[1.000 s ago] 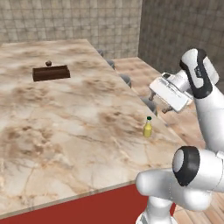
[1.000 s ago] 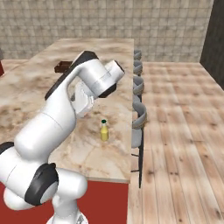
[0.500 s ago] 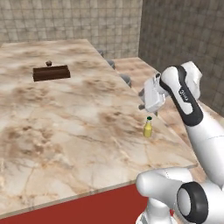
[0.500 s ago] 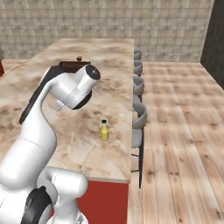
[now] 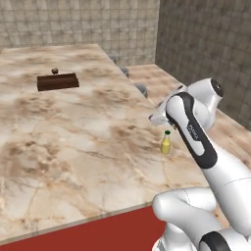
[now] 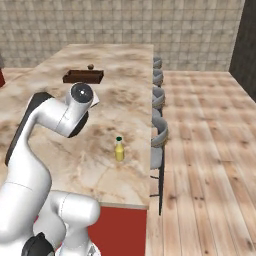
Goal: Move the mustard and ketchup from the cabinet to the dining counter.
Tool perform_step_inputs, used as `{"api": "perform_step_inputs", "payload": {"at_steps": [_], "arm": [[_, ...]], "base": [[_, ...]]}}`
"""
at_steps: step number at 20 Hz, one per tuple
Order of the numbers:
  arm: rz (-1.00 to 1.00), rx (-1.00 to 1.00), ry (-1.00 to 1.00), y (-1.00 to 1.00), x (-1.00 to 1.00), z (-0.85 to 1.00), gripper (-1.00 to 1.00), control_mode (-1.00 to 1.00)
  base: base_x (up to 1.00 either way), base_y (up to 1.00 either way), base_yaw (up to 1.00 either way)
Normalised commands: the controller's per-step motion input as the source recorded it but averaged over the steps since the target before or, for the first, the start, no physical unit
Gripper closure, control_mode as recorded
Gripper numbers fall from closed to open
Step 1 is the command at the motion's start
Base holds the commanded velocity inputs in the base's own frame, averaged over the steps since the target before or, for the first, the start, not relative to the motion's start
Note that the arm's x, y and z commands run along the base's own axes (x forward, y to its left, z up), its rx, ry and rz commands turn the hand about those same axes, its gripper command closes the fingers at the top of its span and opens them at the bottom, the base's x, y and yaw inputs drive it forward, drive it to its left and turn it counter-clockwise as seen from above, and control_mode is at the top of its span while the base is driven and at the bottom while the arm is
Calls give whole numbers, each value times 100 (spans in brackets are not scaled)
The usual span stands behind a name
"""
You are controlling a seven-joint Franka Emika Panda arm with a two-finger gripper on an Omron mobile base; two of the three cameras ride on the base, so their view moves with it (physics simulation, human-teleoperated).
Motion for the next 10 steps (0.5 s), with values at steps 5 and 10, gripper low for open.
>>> {"api": "perform_step_inputs", "payload": {"at_steps": [5,10], "arm": [[-23,10,0,-19,0,9,-100,-100],[-12,6,0,-4,-30,0,-100,-100]], "base": [[0,0,0],[0,0,0]]}}
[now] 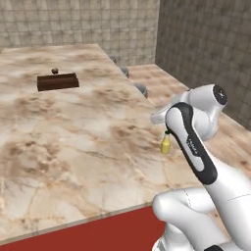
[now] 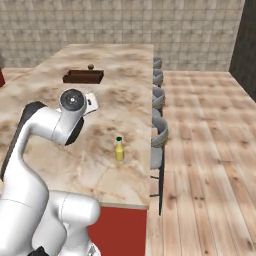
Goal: Move the mustard and ketchup from the cabinet to the dining counter.
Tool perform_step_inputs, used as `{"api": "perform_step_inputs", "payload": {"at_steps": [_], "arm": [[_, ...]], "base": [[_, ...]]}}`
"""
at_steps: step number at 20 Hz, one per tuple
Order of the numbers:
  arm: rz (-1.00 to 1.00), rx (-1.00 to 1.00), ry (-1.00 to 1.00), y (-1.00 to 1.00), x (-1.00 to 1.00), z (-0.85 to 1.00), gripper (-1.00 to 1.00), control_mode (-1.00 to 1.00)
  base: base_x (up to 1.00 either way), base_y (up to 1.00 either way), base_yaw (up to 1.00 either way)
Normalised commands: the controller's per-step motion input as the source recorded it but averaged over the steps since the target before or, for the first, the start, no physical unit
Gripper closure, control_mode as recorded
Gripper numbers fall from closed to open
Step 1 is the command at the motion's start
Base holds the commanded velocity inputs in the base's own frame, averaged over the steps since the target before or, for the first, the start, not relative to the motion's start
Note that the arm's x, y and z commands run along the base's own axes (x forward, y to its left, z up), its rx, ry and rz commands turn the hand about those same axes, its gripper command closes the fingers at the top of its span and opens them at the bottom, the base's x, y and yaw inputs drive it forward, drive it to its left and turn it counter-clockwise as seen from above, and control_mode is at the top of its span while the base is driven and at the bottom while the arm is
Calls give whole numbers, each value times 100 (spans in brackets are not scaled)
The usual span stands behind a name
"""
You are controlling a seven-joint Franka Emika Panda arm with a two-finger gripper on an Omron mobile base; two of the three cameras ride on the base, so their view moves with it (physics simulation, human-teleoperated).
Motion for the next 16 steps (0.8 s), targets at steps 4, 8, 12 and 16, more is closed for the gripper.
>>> {"api": "perform_step_inputs", "payload": {"at_steps": [4,8,12,16], "arm": [[0,0,0,0,0,0,-100,100],[0,0,0,0,0,0,-100,100],[0,0,0,0,0,0,-100,100],[0,0,0,0,0,0,-100,100]], "base": [[-91,18,0],[-82,80,20],[-29,100,51],[-8,91,83]]}}
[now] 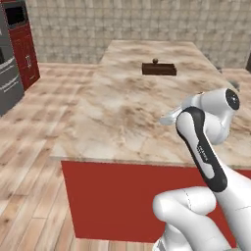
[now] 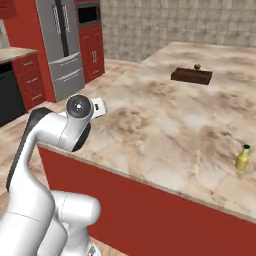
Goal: Move the mustard and ketchup from the cabinet to the dining counter.
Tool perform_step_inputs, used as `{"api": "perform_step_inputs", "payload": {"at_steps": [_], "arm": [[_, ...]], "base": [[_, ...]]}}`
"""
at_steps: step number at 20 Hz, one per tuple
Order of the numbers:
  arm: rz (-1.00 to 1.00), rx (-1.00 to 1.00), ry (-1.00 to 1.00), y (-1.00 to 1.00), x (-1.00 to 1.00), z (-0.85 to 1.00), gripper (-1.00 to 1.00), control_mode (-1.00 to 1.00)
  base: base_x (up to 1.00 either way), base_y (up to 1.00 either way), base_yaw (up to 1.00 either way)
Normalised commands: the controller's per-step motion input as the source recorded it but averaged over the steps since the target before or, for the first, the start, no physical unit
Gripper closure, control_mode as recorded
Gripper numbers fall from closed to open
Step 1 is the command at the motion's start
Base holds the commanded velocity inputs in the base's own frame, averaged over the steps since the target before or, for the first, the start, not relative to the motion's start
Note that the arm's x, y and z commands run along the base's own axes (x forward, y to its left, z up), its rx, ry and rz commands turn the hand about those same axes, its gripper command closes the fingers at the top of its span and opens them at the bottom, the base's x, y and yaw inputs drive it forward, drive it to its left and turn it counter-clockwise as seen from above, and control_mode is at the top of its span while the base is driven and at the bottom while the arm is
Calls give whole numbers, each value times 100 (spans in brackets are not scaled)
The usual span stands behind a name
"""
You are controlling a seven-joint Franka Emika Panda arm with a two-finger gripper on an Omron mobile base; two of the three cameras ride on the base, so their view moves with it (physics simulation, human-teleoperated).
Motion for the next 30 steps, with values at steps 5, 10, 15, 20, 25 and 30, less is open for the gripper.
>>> {"api": "perform_step_inputs", "payload": {"at_steps": [5,10,15,20,25,30], "arm": [[0,0,0,0,0,0,-100,100],[0,0,0,0,0,0,-100,100],[0,0,0,0,0,0,-100,100],[0,0,0,0,0,0,-100,100],[0,0,0,0,0,0,-100,100],[0,0,0,0,0,0,-100,100]], "base": [[-21,54,98],[-1,29,99],[52,8,81],[100,23,56],[100,41,45],[100,44,37]]}}
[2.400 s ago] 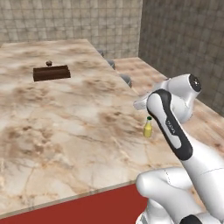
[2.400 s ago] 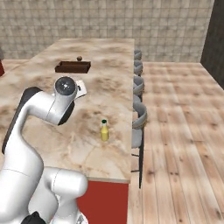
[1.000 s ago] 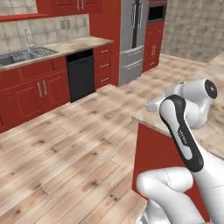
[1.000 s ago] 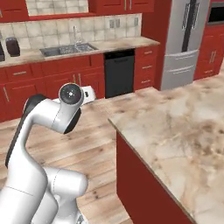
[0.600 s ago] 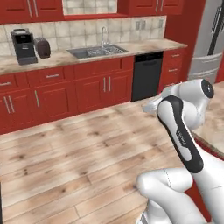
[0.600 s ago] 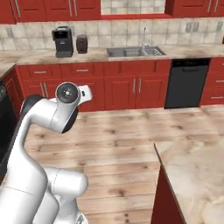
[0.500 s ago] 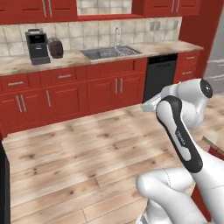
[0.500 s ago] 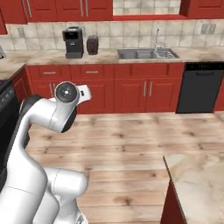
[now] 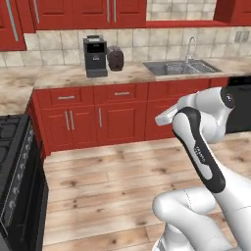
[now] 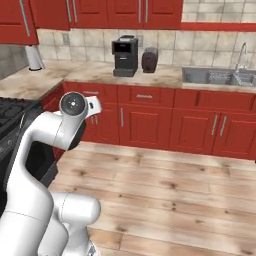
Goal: Move the mustard and ketchup from the cabinet to the dining counter.
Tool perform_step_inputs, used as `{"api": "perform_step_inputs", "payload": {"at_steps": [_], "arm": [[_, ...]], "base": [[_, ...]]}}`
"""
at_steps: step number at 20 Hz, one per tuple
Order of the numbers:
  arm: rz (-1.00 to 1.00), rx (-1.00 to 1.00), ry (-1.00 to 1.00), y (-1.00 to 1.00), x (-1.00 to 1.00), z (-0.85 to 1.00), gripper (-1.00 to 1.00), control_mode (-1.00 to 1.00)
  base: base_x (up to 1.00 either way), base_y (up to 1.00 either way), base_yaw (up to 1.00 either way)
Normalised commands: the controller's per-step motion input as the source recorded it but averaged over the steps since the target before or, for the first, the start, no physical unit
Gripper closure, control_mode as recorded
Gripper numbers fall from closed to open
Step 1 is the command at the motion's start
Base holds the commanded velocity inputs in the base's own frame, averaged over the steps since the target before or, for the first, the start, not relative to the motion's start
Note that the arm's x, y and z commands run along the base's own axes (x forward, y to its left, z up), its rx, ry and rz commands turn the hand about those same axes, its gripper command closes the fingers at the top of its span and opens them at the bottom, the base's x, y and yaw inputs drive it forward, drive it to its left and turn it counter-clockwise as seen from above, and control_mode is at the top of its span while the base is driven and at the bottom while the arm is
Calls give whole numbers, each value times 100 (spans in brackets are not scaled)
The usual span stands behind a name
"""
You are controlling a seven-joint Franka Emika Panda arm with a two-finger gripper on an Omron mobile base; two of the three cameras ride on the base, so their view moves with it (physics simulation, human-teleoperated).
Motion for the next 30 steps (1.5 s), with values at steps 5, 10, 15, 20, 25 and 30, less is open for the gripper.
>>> {"api": "perform_step_inputs", "payload": {"at_steps": [5,10,15,20,25,30], "arm": [[0,0,0,0,0,0,-100,100],[0,0,0,0,0,0,-100,100],[0,0,0,0,0,0,-100,100],[0,0,0,0,0,0,-100,100],[0,0,0,0,0,0,-100,100],[0,0,0,0,0,0,-100,100]], "base": [[100,25,32],[100,-2,31],[100,-26,40],[100,-29,45],[100,-37,44],[100,-7,55]]}}
